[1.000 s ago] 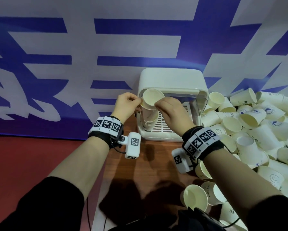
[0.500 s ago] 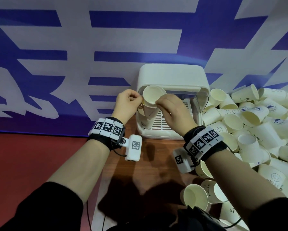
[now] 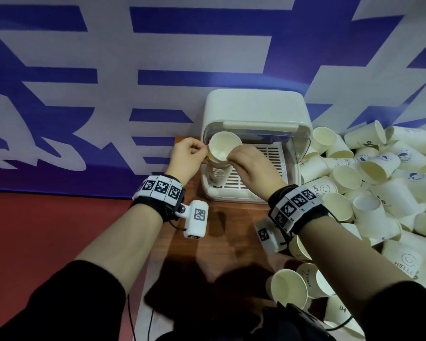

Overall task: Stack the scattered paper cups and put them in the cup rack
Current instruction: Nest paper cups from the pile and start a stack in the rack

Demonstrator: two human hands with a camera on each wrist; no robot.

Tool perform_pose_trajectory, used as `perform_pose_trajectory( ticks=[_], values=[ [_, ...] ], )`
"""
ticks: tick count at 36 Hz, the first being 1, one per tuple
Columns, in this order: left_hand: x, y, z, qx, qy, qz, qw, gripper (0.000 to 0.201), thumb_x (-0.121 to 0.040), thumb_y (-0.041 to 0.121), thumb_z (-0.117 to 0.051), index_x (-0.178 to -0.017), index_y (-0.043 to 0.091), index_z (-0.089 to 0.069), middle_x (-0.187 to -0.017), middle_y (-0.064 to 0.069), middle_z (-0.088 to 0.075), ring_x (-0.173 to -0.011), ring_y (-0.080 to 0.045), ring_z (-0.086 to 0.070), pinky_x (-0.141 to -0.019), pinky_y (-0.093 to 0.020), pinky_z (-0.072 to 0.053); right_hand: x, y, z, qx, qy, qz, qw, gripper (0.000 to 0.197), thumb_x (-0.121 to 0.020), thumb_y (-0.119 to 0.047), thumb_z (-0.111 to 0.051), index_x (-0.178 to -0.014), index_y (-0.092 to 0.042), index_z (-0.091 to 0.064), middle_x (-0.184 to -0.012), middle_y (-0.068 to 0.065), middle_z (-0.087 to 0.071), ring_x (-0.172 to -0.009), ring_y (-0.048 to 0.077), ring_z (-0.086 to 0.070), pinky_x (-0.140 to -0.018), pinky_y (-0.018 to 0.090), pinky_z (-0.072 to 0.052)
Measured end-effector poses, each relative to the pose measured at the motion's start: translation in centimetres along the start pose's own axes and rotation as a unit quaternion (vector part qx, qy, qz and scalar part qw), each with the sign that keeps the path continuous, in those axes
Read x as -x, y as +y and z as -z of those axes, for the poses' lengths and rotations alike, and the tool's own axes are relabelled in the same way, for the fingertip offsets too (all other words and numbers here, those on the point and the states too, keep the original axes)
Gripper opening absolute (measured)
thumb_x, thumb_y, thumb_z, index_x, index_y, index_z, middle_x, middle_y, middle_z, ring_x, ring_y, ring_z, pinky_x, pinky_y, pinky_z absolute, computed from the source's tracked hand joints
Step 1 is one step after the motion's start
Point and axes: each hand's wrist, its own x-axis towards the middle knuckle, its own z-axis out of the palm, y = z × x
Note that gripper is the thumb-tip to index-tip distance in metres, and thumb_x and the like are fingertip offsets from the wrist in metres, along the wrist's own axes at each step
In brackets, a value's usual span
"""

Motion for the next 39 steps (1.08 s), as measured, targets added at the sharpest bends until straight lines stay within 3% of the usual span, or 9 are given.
perform_pose_trajectory(
  ticks=[8,14,19,22,25,28,32,36,39],
  values=[
    [-0.9,0.1,-0.2,-0.002,0.005,0.011,1.0,0.005,-0.091,0.007,-0.058,-0.085,0.008,-0.059,-0.075,-0.004,-0.062,-0.048,0.0,-0.059,-0.049,-0.009,-0.044,-0.9,-0.1,-0.2,0.013,-0.046,-0.006,0.999,0.026,-0.092,-0.017,-0.043,-0.09,-0.002,-0.064,-0.081,0.014,-0.063,-0.079,0.034,-0.059,-0.071,0.04,-0.049],
    [-0.9,-1.3,-0.4,-0.024,-0.02,0.014,0.999,0.011,-0.088,0.011,-0.061,-0.078,0.016,-0.059,-0.067,-0.004,-0.065,-0.054,-0.011,-0.062,-0.06,-0.022,-0.052,0.1,0.2,-0.7,0.005,-0.051,-0.02,0.998,0.027,-0.094,-0.019,-0.042,-0.092,-0.003,-0.063,-0.081,0.012,-0.064,-0.078,0.034,-0.059,-0.072,0.038,-0.045],
    [-1.3,-2.6,-1.1,-0.019,-0.021,0.045,0.999,0.013,-0.088,0.009,-0.06,-0.076,0.013,-0.059,-0.064,-0.005,-0.064,-0.054,-0.014,-0.063,-0.061,-0.026,-0.052,0.0,0.6,-1.3,0.033,-0.084,-0.041,0.995,0.024,-0.092,-0.017,-0.045,-0.093,-0.004,-0.065,-0.079,0.011,-0.064,-0.077,0.034,-0.059,-0.078,0.036,-0.041],
    [-1.8,-3.0,-1.1,-0.024,-0.014,0.058,0.998,0.014,-0.087,0.009,-0.061,-0.074,0.013,-0.06,-0.064,-0.004,-0.064,-0.049,-0.008,-0.061,-0.062,-0.026,-0.054,-0.3,1.1,-1.9,0.047,-0.115,-0.058,0.991,0.017,-0.091,-0.014,-0.05,-0.094,-0.006,-0.065,-0.082,0.011,-0.064,-0.08,0.034,-0.058,-0.084,0.037,-0.038],
    [-2.4,-3.4,-1.0,-0.041,-0.017,0.064,0.997,0.012,-0.089,0.015,-0.062,-0.077,0.012,-0.062,-0.066,-0.002,-0.062,-0.044,-0.002,-0.055,-0.048,-0.015,-0.046,-0.8,1.4,-2.4,0.047,-0.117,-0.048,0.991,0.013,-0.092,-0.014,-0.054,-0.092,-0.008,-0.065,-0.084,0.008,-0.064,-0.083,0.032,-0.057,-0.09,0.04,-0.04],
    [-2.8,-3.6,-0.7,-0.049,-0.024,0.067,0.996,0.01,-0.091,0.019,-0.06,-0.085,0.011,-0.06,-0.069,-0.001,-0.061,-0.048,-0.002,-0.054,-0.043,-0.012,-0.041,-1.2,1.4,-2.7,0.054,-0.1,-0.055,0.992,0.022,-0.092,-0.022,-0.052,-0.09,-0.008,-0.069,-0.105,0.016,-0.067,-0.105,0.039,-0.058,-0.096,0.047,-0.04],
    [-2.9,-3.5,-0.7,-0.03,-0.04,0.08,0.996,0.024,-0.098,0.031,-0.05,-0.102,0.009,-0.059,-0.079,-0.005,-0.064,-0.062,-0.012,-0.06,-0.056,-0.022,-0.048,-1.8,1.3,-2.9,0.063,-0.11,-0.097,0.987,0.02,-0.091,-0.018,-0.056,-0.098,-0.007,-0.071,-0.137,0.029,-0.045,-0.129,0.048,-0.039,-0.109,0.053,-0.028],
    [-2.8,-3.2,-0.7,-0.015,-0.045,0.072,0.996,0.022,-0.099,0.034,-0.047,-0.098,0.014,-0.055,-0.083,0.0,-0.063,-0.066,-0.011,-0.061,-0.057,-0.023,-0.048,-1.7,1.2,-2.8,-0.002,-0.123,-0.187,0.975,0.042,-0.096,-0.024,-0.052,-0.134,-0.005,-0.049,-0.151,0.024,-0.027,-0.143,0.033,-0.021,-0.116,0.037,-0.015],
    [-2.9,-3.5,-0.7,-0.014,-0.042,0.075,0.996,0.022,-0.097,0.033,-0.051,-0.101,0.013,-0.056,-0.084,-0.001,-0.064,-0.069,-0.011,-0.062,-0.056,-0.022,-0.048,-1.6,0.9,-2.6,-0.058,-0.126,-0.243,0.96,0.054,-0.097,-0.028,-0.051,-0.143,-0.005,-0.035,-0.154,0.015,-0.027,-0.141,0.024,-0.027,-0.112,0.027,-0.02]
  ],
)
